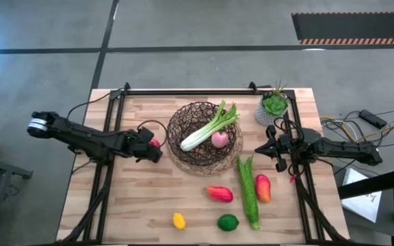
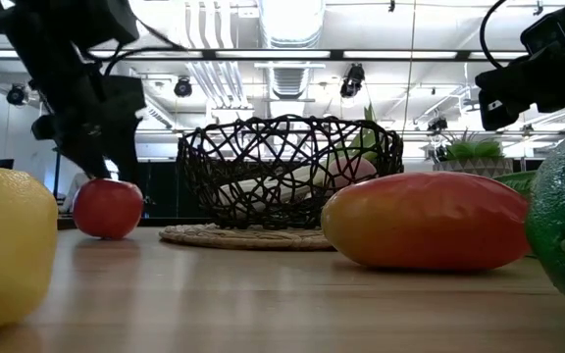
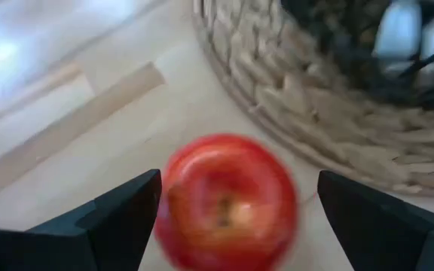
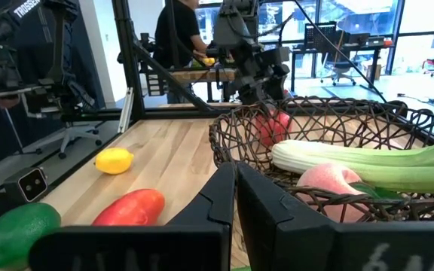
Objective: Build produce basket
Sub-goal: Put the red apple into the black mesh basket
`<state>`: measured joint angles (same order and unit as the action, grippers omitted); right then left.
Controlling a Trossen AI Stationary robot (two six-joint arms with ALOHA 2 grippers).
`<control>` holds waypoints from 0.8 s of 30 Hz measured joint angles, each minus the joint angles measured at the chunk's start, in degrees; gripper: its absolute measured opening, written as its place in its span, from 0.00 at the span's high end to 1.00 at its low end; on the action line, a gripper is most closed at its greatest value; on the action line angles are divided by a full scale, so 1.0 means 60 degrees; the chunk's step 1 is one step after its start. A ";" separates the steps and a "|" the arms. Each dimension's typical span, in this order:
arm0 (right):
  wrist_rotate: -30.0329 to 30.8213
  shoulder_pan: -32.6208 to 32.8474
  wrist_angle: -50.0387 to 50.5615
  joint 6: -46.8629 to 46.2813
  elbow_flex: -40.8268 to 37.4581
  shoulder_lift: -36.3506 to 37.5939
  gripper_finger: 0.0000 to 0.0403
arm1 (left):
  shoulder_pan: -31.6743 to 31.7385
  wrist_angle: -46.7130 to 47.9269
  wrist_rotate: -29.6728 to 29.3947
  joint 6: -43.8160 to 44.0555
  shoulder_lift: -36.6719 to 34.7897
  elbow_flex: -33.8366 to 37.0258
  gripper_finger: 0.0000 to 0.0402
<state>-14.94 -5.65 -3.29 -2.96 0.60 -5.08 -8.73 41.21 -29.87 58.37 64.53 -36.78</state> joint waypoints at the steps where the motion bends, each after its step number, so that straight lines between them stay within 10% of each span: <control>1: 0.0000 -0.0004 -0.0003 0.0003 0.0000 0.0000 0.98 | 0.0000 0.0080 -0.0059 -0.0075 -0.0074 -0.0097 0.15; 15: 0.0000 0.0000 0.0000 0.0000 -0.0004 0.0000 0.98 | -0.0190 0.1723 0.0608 0.0790 -0.1070 -0.0505 0.16; 24: 0.0000 0.0000 0.0000 0.0000 -0.0001 0.0000 0.98 | -0.0197 0.0971 0.0394 0.0713 -0.0809 -0.0189 0.34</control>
<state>-14.94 -5.65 -3.29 -2.96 0.59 -5.08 -9.91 47.04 -27.51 62.65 59.68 -37.92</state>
